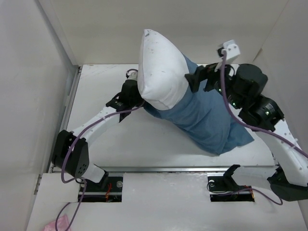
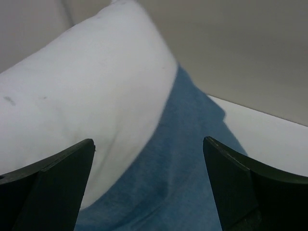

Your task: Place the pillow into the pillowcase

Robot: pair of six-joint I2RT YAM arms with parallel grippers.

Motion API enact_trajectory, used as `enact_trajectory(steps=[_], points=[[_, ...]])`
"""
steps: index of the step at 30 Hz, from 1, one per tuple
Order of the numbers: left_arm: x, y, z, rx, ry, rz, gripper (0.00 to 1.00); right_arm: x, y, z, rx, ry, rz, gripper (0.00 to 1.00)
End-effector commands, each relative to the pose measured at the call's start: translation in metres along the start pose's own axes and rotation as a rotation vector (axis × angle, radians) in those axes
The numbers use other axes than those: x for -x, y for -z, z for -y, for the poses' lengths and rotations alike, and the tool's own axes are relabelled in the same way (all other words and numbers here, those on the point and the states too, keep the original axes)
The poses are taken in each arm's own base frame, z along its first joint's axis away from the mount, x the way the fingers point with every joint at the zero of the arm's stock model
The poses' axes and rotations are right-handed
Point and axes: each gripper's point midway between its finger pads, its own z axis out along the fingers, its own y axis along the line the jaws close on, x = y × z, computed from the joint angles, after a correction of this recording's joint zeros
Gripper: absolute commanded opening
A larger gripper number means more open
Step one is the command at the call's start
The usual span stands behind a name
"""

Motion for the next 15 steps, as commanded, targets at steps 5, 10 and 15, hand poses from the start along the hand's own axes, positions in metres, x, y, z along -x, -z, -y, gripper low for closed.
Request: enact_trajectory(steps=[5,10,15], points=[[0.049,0.032,0.017,-0.049,-0.046,0.195,0.0,-0.016,0.0,0.069,-0.456,-0.071,-0.099,0.99],[0.052,0.04,0.019,-0.059,-0.056,0.211,0.0,-0.025,-0.03,0.059,-0.422,-0.07,-0.143,0.99],[0.047,0.044,0.016,-0.054,-0.056,0.204,0.0,-0.029,-0.057,0.038,-0.319,-0.078,-0.173,0.99]])
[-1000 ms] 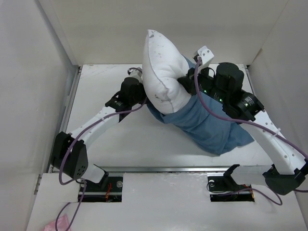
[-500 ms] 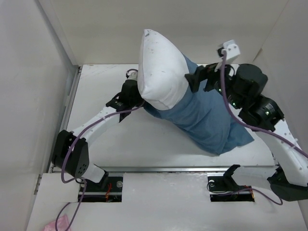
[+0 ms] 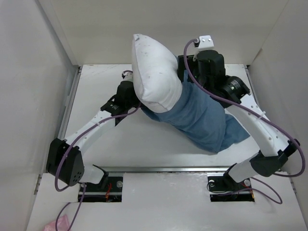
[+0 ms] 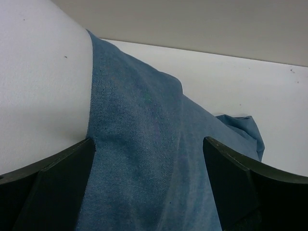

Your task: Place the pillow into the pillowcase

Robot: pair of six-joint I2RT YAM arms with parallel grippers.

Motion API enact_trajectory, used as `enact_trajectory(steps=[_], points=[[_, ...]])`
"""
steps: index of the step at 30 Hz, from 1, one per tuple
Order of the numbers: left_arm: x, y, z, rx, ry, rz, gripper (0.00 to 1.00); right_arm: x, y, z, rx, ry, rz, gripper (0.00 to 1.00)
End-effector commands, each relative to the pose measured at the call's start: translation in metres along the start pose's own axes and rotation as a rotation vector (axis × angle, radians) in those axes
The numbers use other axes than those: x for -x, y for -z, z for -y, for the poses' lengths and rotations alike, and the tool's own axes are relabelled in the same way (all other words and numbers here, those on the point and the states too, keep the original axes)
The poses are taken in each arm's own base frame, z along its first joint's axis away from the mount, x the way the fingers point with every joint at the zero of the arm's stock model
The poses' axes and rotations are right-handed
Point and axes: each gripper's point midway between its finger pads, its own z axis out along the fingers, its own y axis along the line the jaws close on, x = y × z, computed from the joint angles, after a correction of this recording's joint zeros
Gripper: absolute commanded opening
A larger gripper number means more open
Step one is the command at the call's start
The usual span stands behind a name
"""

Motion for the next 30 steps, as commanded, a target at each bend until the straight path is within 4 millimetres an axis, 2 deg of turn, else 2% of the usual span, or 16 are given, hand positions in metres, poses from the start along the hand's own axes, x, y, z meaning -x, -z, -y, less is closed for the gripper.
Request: enact_trajectory(steps=[1,6,8,10,13,15,17,19,20,22,23,24,26,28,29,30], points=[[0.038,0.017,0.012,-0.034,-0.046,0.15,0.0,0.018,0.012,-0.007,0.05,-0.026,0.023,0.99],[0.04,0.02,0.013,-0.039,-0.045,0.157,0.0,0.031,0.024,-0.022,0.139,-0.051,0.053,0.99],[0.038,0.02,0.012,-0.034,-0.046,0.15,0.0,0.047,0.037,-0.024,0.186,-0.051,0.1,0.99],[0.037,0.02,0.013,-0.041,-0.046,0.145,0.0,0.049,0.039,-0.032,0.231,-0.053,0.105,0.99],[0.037,0.02,0.013,-0.041,-0.046,0.145,0.0,0.035,0.028,-0.035,0.223,-0.027,0.064,0.99],[0.037,0.02,0.013,-0.041,-0.046,0.145,0.0,0.012,0.013,-0.038,0.21,0.003,-0.01,0.99],[0.04,0.023,0.015,-0.048,-0.046,0.153,0.0,0.001,0.003,-0.027,0.123,0.011,-0.04,0.96],[0.045,0.027,0.017,-0.046,-0.054,0.168,0.0,-0.011,-0.004,-0.012,0.019,-0.004,-0.07,0.86],[0.049,0.028,0.016,-0.036,-0.062,0.176,0.0,-0.009,-0.004,0.006,-0.086,-0.012,-0.055,0.81],[0.057,0.033,0.016,-0.019,-0.072,0.2,0.0,-0.015,-0.004,0.024,-0.197,-0.04,-0.055,0.65],[0.061,0.035,0.017,-0.014,-0.071,0.209,0.0,-0.017,-0.002,0.034,-0.254,-0.044,-0.054,0.61],[0.065,0.036,0.019,-0.018,-0.082,0.216,0.0,-0.013,0.002,0.051,-0.359,-0.046,-0.029,0.57],[0.071,0.042,0.017,0.005,-0.08,0.234,0.0,-0.013,0.008,0.066,-0.446,-0.047,-0.014,0.45],[0.076,0.044,0.021,-0.002,-0.079,0.245,0.0,-0.004,0.016,0.08,-0.526,-0.054,0.021,0.33],[0.074,0.044,0.02,0.003,-0.079,0.238,0.0,0.0,0.018,0.082,-0.541,-0.059,0.033,0.16],[0.075,0.041,0.02,0.005,-0.079,0.235,0.0,0.003,0.02,0.084,-0.549,-0.065,0.043,0.09]])
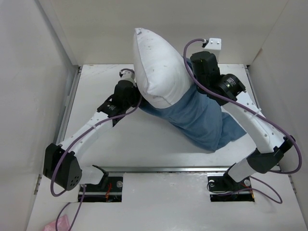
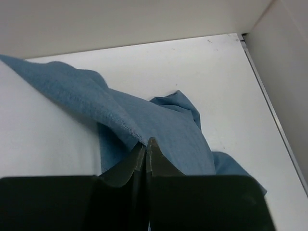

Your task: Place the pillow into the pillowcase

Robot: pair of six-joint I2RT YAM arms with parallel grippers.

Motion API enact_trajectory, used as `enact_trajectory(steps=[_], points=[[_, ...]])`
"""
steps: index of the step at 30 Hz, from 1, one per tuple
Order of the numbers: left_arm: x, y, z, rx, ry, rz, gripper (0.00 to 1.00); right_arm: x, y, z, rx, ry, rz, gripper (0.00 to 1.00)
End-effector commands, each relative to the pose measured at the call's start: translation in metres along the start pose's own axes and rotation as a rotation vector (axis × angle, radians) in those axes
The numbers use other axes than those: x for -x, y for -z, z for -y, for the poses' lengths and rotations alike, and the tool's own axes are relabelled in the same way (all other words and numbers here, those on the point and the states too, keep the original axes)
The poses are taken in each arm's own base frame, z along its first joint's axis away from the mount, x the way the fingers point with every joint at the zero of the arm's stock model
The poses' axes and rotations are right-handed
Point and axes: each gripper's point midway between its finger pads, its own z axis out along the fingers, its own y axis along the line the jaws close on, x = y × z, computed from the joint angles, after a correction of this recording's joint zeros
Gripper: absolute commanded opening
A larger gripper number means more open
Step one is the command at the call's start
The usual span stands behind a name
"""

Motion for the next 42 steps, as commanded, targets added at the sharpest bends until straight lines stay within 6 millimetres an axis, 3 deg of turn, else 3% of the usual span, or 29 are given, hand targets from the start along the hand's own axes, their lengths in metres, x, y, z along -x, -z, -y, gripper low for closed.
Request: enact_trajectory(steps=[1,4,5,7,8,9,11,13,14,15,17,18,19,21,22,23,25,26,28,29,30,31,33,35,36,37,38,39,42], points=[[0.066,0.024,0.024,-0.044,-0.036,0.203,0.0,0.025,0.009,0.035,-0.173,-0.051,0.078,0.0],[0.07,0.019,0.037,-0.09,-0.03,0.191,0.0,0.048,0.005,0.03,-0.187,-0.017,0.128,0.0],[0.073,0.01,0.043,-0.108,-0.032,0.182,0.0,0.072,0.011,0.029,-0.165,-0.036,0.176,0.0],[0.114,0.019,0.075,-0.168,-0.061,0.237,0.0,0.105,0.009,0.009,-0.084,0.017,0.251,0.0],[0.131,0.022,0.086,-0.176,-0.074,0.254,0.0,0.142,0.025,0.006,0.012,-0.04,0.324,0.0],[0.165,0.034,0.108,-0.205,-0.085,0.306,0.0,0.155,0.028,0.002,0.039,-0.055,0.351,0.0],[0.196,0.057,0.129,-0.242,-0.121,0.386,0.0,0.188,0.053,0.006,0.127,-0.084,0.445,0.0],[0.233,0.087,0.143,-0.26,-0.123,0.5,0.0,0.202,0.077,-0.007,0.293,-0.058,0.535,0.0],[0.246,0.098,0.146,-0.256,-0.113,0.543,0.0,0.218,0.097,0.011,0.297,-0.108,0.59,0.0],[0.258,0.11,0.147,-0.245,-0.114,0.58,0.0,0.199,0.096,-0.022,0.45,-0.028,0.572,0.0],[0.29,0.127,0.142,-0.206,-0.099,0.631,0.0,0.197,0.12,-0.029,0.584,-0.002,0.607,0.0],[0.293,0.13,0.146,-0.22,-0.11,0.606,0.0,0.198,0.111,-0.022,0.515,-0.029,0.608,0.0],[0.287,0.124,0.153,-0.245,-0.155,0.555,0.0,0.214,0.109,0.003,0.407,-0.097,0.643,0.0],[0.245,0.152,0.198,-0.439,-0.286,0.443,0.0,0.233,0.082,0.029,0.184,-0.165,0.666,0.0],[0.24,0.205,0.211,-0.527,-0.306,0.502,0.0,0.259,0.091,0.069,0.067,-0.238,0.716,0.0],[0.213,0.201,0.226,-0.617,-0.318,0.496,0.0,0.252,0.063,0.055,0.031,-0.197,0.676,0.0],[0.219,0.24,0.224,-0.65,-0.309,0.618,0.0,0.239,0.047,0.041,0.045,-0.131,0.619,0.0],[0.235,0.261,0.221,-0.641,-0.282,0.696,0.0,0.226,0.046,0.025,0.118,-0.074,0.582,0.0],[0.28,0.267,0.195,-0.454,-0.197,0.806,0.0,0.187,0.059,-0.02,0.39,0.046,0.494,0.0],[0.298,0.264,0.191,-0.411,-0.197,0.819,0.0,0.132,0.07,-0.084,0.741,0.168,0.413,0.0],[0.334,0.259,0.184,-0.341,-0.193,0.841,0.0,0.141,0.128,-0.071,0.892,0.156,0.516,0.0],[0.351,0.257,0.181,-0.323,-0.162,0.862,0.0,0.166,0.158,-0.064,0.953,0.104,0.675,0.0],[0.37,0.257,0.174,-0.341,-0.127,0.884,0.0,0.203,0.156,-0.014,0.71,-0.058,0.821,0.0],[0.341,0.25,0.195,-0.483,-0.191,0.764,0.0,0.248,0.127,0.034,0.384,-0.216,0.876,0.0],[0.313,0.25,0.205,-0.578,-0.224,0.732,0.0,0.27,0.097,0.061,0.151,-0.234,0.834,0.0],[0.293,0.259,0.214,-0.647,-0.267,0.721,0.0,0.288,0.097,0.074,0.083,-0.301,0.864,0.0],[0.283,0.265,0.215,-0.654,-0.269,0.728,0.0,0.277,0.082,0.07,0.043,-0.209,0.776,0.0],[0.28,0.27,0.212,-0.637,-0.247,0.734,0.0,0.281,0.086,0.056,0.126,-0.151,0.778,0.0],[0.305,0.274,0.199,-0.514,-0.192,0.821,0.0,0.262,0.128,0.012,0.497,-0.007,0.764,0.0]])
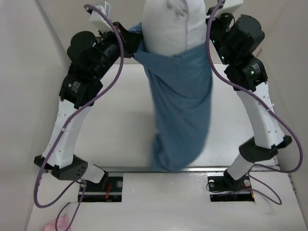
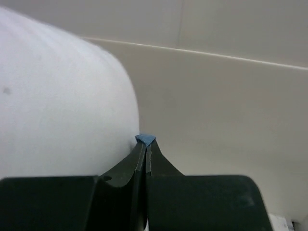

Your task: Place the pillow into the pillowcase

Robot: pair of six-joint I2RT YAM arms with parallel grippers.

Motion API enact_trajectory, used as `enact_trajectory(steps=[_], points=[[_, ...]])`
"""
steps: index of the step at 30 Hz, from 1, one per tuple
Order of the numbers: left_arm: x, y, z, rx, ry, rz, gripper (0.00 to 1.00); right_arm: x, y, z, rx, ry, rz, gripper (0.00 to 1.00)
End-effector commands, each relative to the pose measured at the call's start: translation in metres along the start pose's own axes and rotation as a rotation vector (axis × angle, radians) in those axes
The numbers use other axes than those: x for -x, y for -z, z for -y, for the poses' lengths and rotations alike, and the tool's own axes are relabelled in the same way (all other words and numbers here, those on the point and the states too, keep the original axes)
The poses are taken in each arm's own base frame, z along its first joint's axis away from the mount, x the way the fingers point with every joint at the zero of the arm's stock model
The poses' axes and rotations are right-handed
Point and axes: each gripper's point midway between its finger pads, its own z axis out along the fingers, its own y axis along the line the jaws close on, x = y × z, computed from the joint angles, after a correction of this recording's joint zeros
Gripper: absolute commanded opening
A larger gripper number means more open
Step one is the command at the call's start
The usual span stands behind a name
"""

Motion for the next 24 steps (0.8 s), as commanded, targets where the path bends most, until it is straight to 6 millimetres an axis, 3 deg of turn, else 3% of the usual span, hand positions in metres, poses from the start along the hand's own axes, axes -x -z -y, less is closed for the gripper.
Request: enact_trajectory(steps=[1,2,3,5,7,8,9,11,12,13,14,15,16,17,18,19,20,21,22,23,24], points=[[0.109,0.048,0.045,-0.103,-0.014,0.307,0.0,0.01,0.047,-0.04,0.329,0.015,0.043,0.0],[0.116,0.033,0.044,-0.085,-0.017,0.29,0.0,0.056,0.087,-0.028,0.352,-0.007,0.197,0.0],[0.118,0.027,0.044,-0.084,-0.016,0.287,0.0,0.087,0.095,-0.019,0.318,-0.03,0.347,0.0],[0.123,0.019,0.038,-0.057,-0.016,0.3,0.0,0.11,0.103,0.015,0.153,-0.076,0.387,0.0],[0.118,0.021,0.04,-0.08,-0.007,0.305,0.0,0.111,0.078,0.049,-0.059,-0.085,0.371,0.0],[0.116,0.026,0.045,-0.11,-0.012,0.307,0.0,0.148,0.1,0.104,-0.319,-0.153,0.43,0.0],[0.112,0.041,0.057,-0.174,-0.016,0.319,0.0,0.119,0.063,0.104,-0.42,-0.108,0.356,0.0],[0.106,0.06,0.078,-0.275,-0.051,0.312,0.0,0.11,0.06,0.119,-0.53,-0.004,0.276,0.0],[0.113,0.083,0.094,-0.33,-0.062,0.344,0.0,0.114,0.061,0.108,-0.463,0.017,0.268,0.0],[0.111,0.078,0.088,-0.303,-0.049,0.368,0.0,0.094,0.063,0.085,-0.331,0.041,0.169,0.0],[0.116,0.078,0.086,-0.276,-0.048,0.393,0.0,0.092,0.067,0.061,-0.193,0.046,0.159,0.0],[0.121,0.074,0.078,-0.231,-0.059,0.414,0.0,0.036,0.052,-0.011,0.129,0.112,0.073,0.0],[0.122,0.056,0.07,-0.169,-0.048,0.391,0.0,0.077,0.099,-0.004,0.207,0.084,0.198,0.0],[0.099,0.011,0.052,-0.081,-0.041,0.327,0.0,0.082,0.105,-0.02,0.286,0.051,0.295,0.0],[0.123,0.031,0.054,-0.08,-0.043,0.364,0.0,0.11,0.12,-0.003,0.239,0.025,0.375,0.0],[0.099,-0.006,0.041,-0.037,-0.025,0.293,0.0,0.124,0.125,0.017,0.146,-0.017,0.409,0.0],[0.107,0.007,0.056,-0.099,-0.034,0.275,0.0,0.139,0.119,0.037,0.023,-0.068,0.461,0.0],[0.101,0.005,0.063,-0.137,-0.04,0.249,0.0,0.143,0.111,0.059,-0.115,-0.092,0.461,0.0],[0.095,0.007,0.07,-0.185,-0.048,0.227,0.0,0.164,0.128,0.112,-0.385,-0.169,0.479,0.0],[0.092,0.018,0.083,-0.256,-0.063,0.235,0.0,0.135,0.088,0.106,-0.48,-0.104,0.402,0.0],[0.09,0.031,0.096,-0.33,-0.071,0.241,0.0,0.131,0.084,0.116,-0.572,0.009,0.346,0.0]])
